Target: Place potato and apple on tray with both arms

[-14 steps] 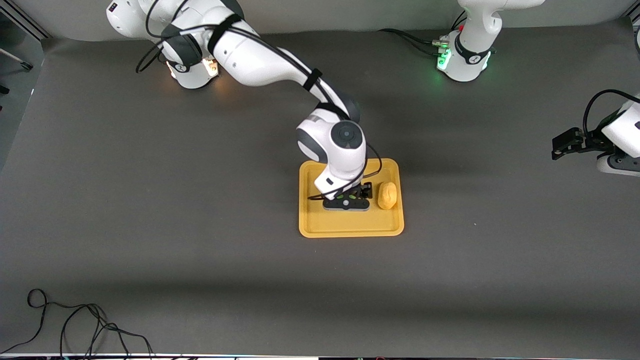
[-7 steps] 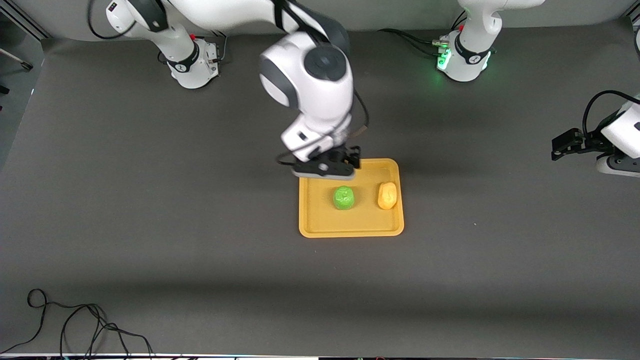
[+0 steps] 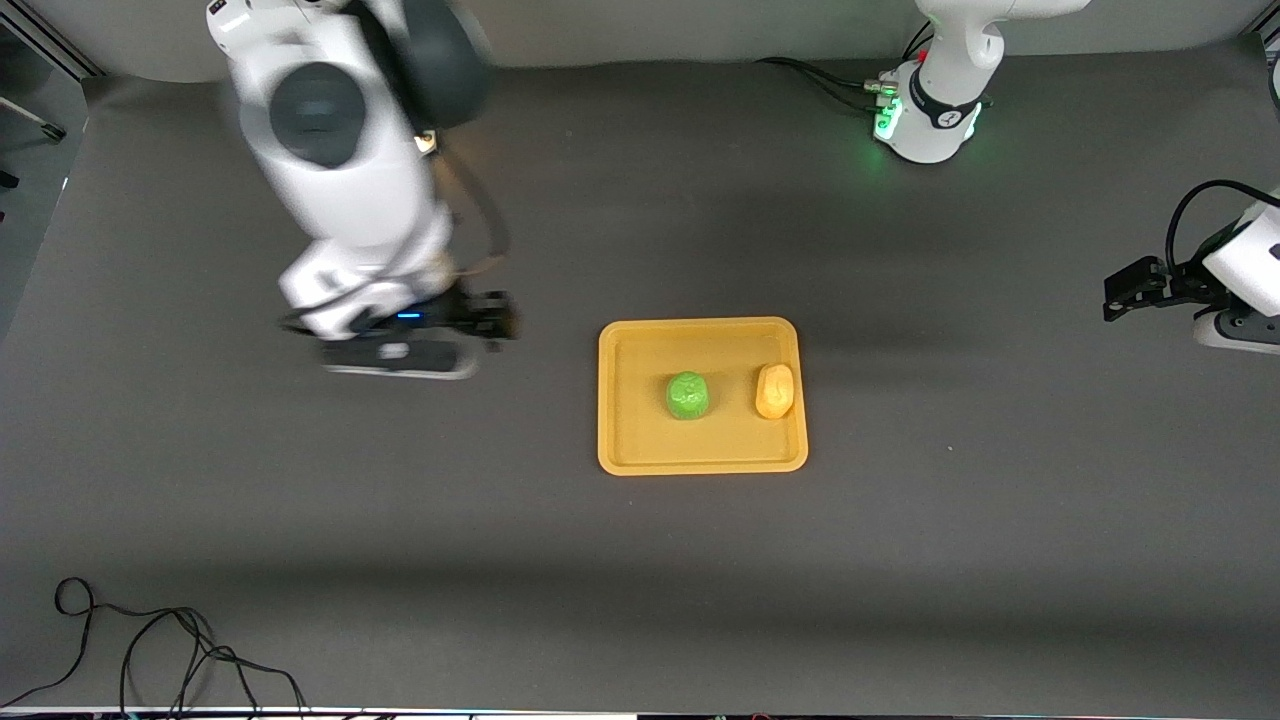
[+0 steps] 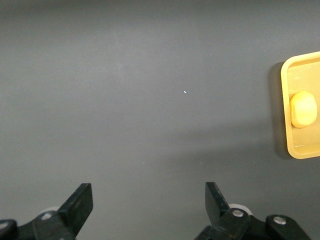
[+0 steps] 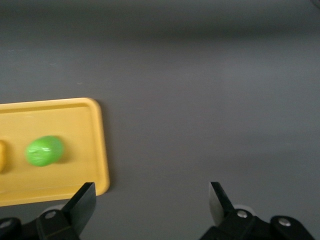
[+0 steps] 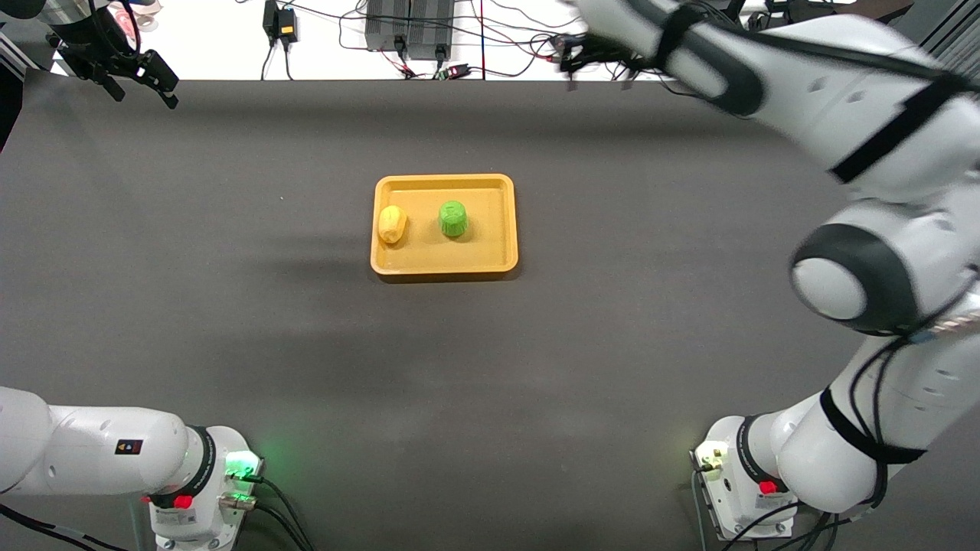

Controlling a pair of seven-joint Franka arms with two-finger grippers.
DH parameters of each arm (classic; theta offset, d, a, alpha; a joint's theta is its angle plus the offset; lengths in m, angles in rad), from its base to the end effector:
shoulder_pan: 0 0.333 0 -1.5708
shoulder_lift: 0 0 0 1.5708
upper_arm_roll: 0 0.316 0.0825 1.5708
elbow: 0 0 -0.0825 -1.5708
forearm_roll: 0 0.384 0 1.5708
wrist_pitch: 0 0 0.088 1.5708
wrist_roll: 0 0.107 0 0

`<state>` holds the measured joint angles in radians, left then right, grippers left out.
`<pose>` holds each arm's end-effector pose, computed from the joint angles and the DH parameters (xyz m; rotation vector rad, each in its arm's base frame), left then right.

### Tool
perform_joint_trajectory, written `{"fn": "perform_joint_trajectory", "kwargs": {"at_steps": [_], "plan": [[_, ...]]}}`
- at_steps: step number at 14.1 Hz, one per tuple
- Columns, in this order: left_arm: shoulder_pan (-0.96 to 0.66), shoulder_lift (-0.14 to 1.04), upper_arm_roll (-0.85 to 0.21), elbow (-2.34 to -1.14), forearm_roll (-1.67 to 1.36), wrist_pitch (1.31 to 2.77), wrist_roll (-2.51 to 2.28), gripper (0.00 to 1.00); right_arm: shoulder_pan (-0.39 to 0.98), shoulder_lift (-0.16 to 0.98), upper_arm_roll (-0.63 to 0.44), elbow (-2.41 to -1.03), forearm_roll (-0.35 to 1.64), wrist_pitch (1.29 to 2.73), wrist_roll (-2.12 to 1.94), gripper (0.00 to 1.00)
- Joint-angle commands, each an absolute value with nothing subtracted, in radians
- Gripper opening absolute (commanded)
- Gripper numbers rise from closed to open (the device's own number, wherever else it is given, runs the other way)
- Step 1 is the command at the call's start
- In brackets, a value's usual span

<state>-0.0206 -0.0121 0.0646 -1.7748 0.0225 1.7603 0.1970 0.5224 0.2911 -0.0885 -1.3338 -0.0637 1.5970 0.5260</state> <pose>0.5585 0.0268 0.5505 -3.1111 0.2451 0.0078 0.5822 0.2715 0.5652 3.0473 -0.1314 0.0266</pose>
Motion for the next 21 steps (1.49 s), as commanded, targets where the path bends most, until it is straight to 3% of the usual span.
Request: {"fn": "perform_joint_trajectory", "kwargs": {"at_steps": [1,4,10,21], "plan": [[-0.021,-0.014,0.064,-1.769,0.025,1.756,0.199,1.0,0.354,0.073,-0.023,-1.607,-0.049,1.676,0.387,1.0],[-0.021,-0.011,0.064,-1.752,-0.012,1.747,0.195,1.0,0.2,0.012,0.011,-1.657,-0.032,1.666,0.258,1.0],[-0.032,0.009,0.061,-1.752,0.008,1.756,0.17,1.0,-0.032,0.034,0.012,-1.622,-0.032,1.657,-0.038,1.0],[-0.031,-0.002,0.058,-1.753,0.04,1.747,0.153,1.0,-0.041,0.035,0.002,-1.585,0.009,1.552,-0.06,1.0]]}}
